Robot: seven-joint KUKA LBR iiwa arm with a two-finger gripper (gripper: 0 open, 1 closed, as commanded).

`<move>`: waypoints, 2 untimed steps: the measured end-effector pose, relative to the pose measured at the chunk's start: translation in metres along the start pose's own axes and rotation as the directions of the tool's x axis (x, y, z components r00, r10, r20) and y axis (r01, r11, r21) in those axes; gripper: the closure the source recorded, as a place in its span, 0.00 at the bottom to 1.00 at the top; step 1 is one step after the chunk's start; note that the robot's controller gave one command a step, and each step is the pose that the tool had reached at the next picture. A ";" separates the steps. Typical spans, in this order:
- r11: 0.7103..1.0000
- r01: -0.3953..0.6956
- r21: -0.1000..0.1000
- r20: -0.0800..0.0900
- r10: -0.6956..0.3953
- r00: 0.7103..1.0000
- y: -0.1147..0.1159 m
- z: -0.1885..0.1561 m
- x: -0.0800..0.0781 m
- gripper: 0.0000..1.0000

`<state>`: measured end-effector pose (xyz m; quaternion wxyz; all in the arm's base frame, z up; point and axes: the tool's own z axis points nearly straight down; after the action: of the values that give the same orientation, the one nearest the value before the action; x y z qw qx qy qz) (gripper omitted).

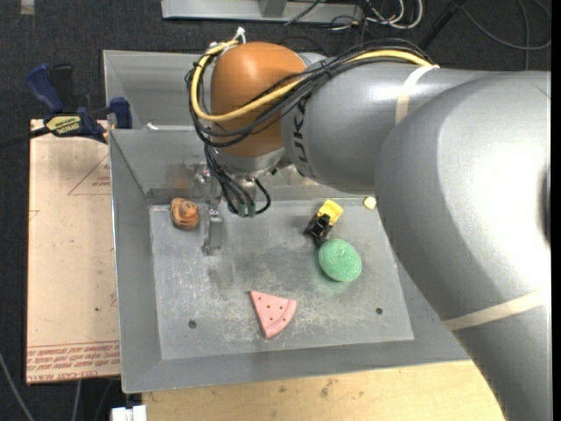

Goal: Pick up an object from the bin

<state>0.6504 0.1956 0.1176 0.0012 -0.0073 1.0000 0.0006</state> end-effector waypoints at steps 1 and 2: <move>1.000 -0.019 -0.001 0.005 0.019 1.000 0.016 0.021 -0.005 0.00; 0.979 -0.205 -0.006 0.003 0.205 0.979 0.037 0.046 -0.005 1.00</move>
Offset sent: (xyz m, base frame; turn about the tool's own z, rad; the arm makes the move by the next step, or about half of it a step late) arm 0.0027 0.0349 -0.0476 0.2071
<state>0.6547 0.2330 0.0716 0.0028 0.0958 0.9954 0.0034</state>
